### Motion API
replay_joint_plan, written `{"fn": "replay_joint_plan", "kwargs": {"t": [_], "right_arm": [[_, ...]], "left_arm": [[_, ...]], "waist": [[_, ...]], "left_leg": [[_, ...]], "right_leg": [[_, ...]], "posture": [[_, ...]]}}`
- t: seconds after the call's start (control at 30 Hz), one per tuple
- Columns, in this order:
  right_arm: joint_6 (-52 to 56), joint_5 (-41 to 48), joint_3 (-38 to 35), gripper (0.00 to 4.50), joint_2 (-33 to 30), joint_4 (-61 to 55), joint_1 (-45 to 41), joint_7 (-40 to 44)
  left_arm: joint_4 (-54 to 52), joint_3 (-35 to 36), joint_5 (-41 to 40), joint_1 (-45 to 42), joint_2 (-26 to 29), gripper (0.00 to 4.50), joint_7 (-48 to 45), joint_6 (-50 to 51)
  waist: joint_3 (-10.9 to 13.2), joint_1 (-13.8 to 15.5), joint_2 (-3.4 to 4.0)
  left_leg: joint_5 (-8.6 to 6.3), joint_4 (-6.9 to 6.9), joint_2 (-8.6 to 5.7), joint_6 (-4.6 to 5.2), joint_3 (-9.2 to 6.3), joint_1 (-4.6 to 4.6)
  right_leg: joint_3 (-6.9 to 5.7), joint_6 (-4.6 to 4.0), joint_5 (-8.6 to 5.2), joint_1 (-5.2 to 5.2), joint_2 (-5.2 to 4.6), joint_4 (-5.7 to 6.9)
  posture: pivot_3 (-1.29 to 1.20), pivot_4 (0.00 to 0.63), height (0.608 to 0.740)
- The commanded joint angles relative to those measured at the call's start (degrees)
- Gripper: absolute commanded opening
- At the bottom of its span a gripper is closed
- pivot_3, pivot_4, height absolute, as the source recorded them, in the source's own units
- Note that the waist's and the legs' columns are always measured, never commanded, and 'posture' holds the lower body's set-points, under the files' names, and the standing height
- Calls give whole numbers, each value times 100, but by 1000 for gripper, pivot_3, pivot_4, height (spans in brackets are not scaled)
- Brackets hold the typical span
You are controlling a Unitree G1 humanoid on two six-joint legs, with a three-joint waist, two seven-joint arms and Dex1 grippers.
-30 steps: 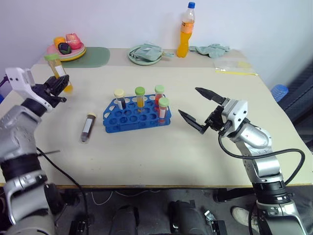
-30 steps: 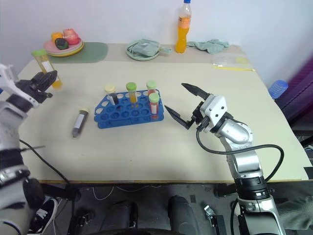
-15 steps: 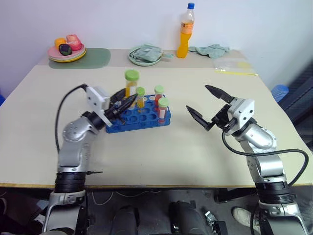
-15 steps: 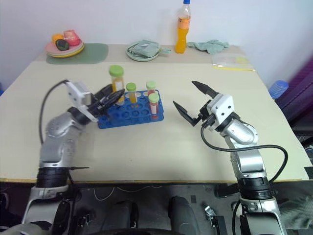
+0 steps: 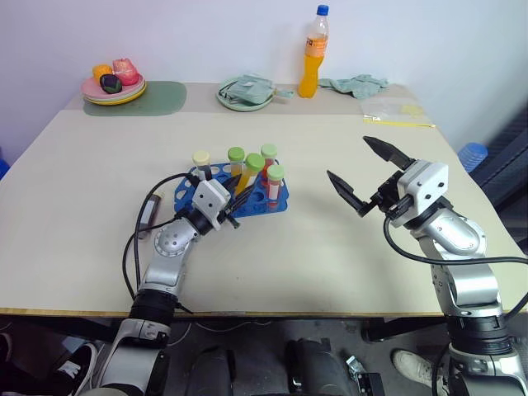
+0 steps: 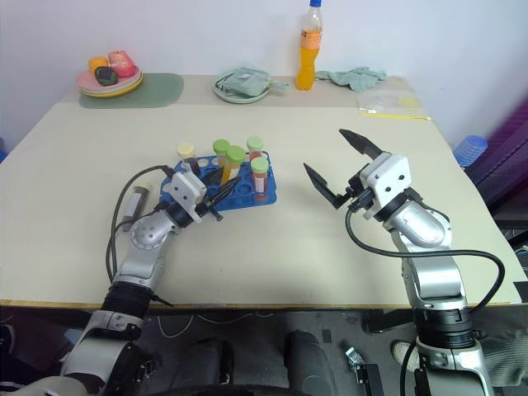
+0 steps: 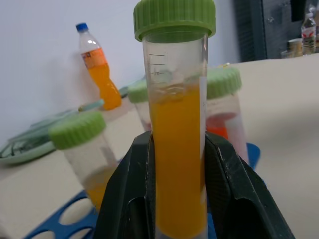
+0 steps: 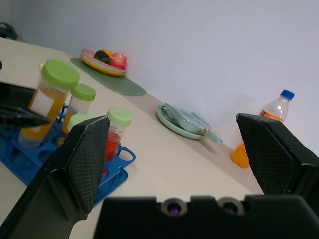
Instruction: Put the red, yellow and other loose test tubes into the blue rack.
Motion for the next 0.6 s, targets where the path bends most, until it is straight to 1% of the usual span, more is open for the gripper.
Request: {"fn": "replay_joint_plan", "kwargs": {"t": [0.03, 0.07, 0.13, 0.33, 0.47, 0.6], "right_arm": [[-88, 10, -180, 4500, -80, -139, -38, -27], [-121, 3, -190, 4500, -88, -103, -45, -20], [-194, -3, -210, 4500, -84, -30, -53, -27], [-361, -35, -245, 4500, -114, 147, -95, 15], [-432, -72, -236, 4500, -96, 216, -137, 15], [-463, -112, -209, 4500, -84, 241, -168, 0]], "left_arm": [[60, -79, 101, 17, -59, 769, 161, -262], [225, -45, 145, 50, -75, 769, 266, -403], [372, 2, -76, 169, -141, 769, 137, -538], [435, 30, -384, 320, -270, 769, 35, -721], [377, 325, -1045, 413, -543, 769, 71, -283], [299, 485, -1420, 428, -585, 769, -140, -111]], "waist": [[0, 1, 0], [0, 1, 0], [0, -3, 0], [-3, -8, 3], [-3, -7, 4], [-3, -20, 4]], "left_leg": [[0, 0, 0, 0, 0, 0], [0, 0, 0, 1, 0, 0], [0, 0, 0, 1, 0, 1], [-2, -1, 1, 3, 0, 3], [-2, 0, 1, 4, 1, 3], [-3, -1, 3, 6, 0, 4]], "right_leg": [[0, 0, 0, 0, 0, 0], [0, 0, 0, 0, 0, 0], [0, 0, 0, 0, 0, -1], [0, 0, 0, 1, 0, 0], [0, 0, 0, 1, 0, 0], [0, 1, 0, 2, 4, -1]], "posture": [[0, 150, 740], [0, 150, 740], [0, 150, 740], [0, 150, 740], [0, 150, 740], [0, 150, 740]]}}
